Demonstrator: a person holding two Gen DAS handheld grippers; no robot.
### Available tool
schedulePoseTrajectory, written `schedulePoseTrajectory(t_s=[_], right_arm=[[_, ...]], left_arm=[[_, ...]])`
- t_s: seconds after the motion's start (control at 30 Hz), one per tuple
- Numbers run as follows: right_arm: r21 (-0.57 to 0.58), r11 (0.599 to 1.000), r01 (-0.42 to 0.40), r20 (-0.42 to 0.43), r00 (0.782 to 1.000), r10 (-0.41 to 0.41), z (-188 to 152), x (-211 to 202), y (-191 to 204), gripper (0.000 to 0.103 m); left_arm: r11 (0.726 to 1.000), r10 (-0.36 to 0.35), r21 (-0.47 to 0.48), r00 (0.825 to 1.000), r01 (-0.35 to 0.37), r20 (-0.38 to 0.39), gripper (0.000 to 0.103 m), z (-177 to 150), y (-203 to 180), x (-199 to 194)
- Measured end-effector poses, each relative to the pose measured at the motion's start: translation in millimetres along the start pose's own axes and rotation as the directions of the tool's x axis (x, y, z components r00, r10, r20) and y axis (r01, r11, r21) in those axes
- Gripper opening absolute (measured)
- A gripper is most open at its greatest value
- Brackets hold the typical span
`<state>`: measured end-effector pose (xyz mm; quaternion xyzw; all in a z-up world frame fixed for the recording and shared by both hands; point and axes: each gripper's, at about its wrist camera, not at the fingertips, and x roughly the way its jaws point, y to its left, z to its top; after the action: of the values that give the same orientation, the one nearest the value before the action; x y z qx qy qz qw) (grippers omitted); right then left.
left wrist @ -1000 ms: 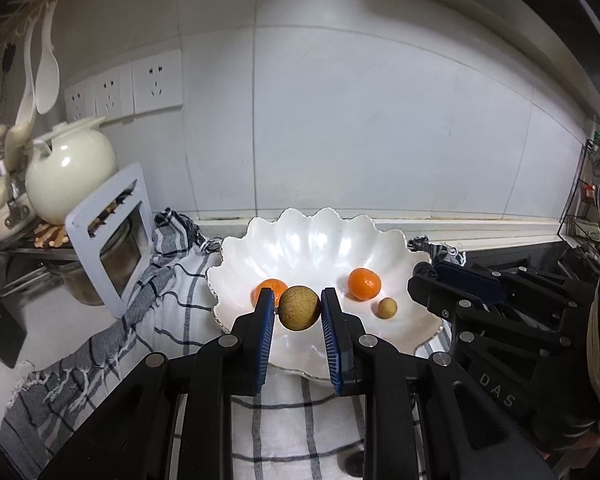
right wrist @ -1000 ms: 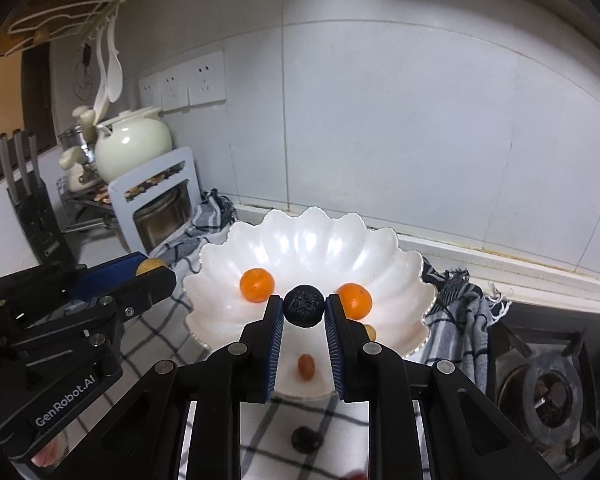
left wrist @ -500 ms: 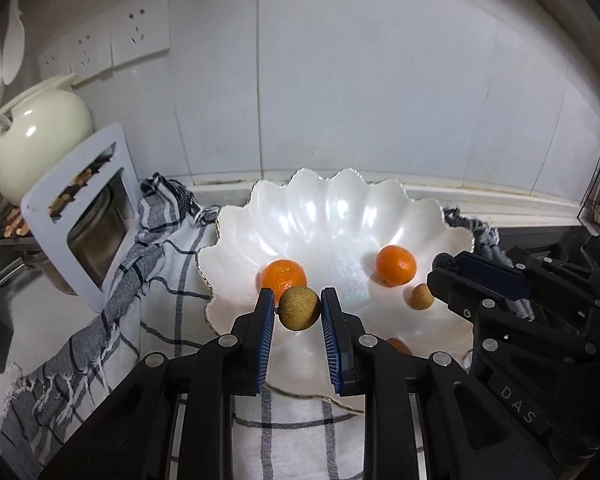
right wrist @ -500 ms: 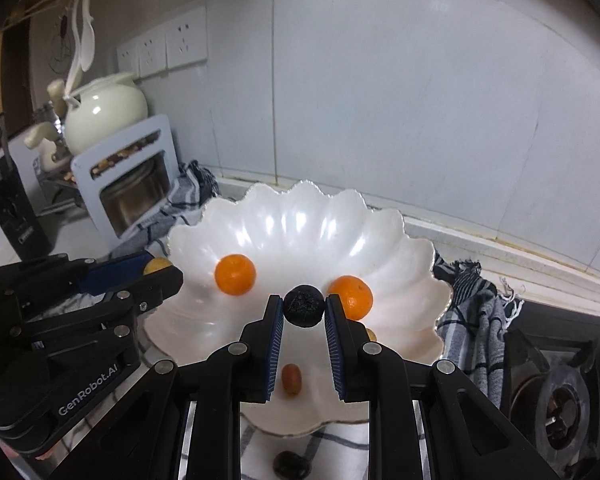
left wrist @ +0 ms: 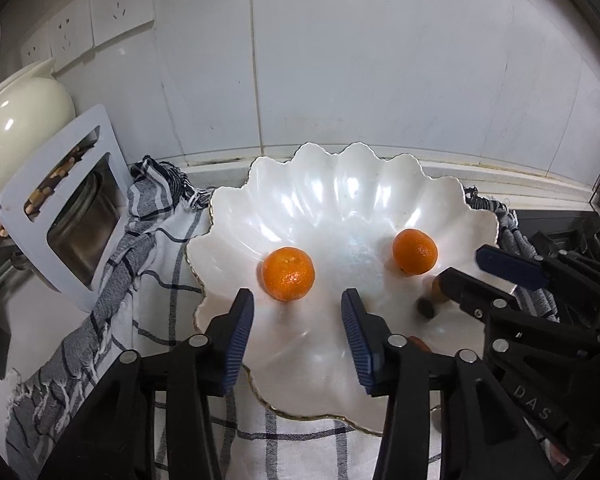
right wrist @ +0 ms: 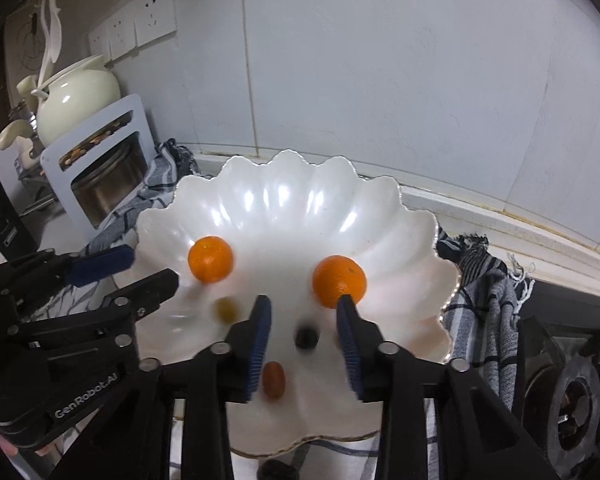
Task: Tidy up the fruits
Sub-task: 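Withdraw both tools from the bowl back over the cloth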
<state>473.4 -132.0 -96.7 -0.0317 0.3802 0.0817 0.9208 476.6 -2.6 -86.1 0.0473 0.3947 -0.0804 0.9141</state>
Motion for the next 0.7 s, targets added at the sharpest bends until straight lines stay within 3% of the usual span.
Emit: schedulePoseTrajectory(t_s=[0.37,0.7], right_arm=[[-0.03,0.998,0.05,0.055,0.997,-0.048,-11.8,-31.6,-6.6,0.037],[-0.043,0.999,0.026,0.131,0.991,-0.02,-21.4,-80.5,-5.2,0.037]], left_arm=[[0.998,0.03,-0.055,0.998,-0.027,0.059,0.059,-3.8,10.1,-41.0],[0.999,0.038,-0.03,0.991,-0.034,0.131,0.061,-12.3,-6.7,-90.8]])
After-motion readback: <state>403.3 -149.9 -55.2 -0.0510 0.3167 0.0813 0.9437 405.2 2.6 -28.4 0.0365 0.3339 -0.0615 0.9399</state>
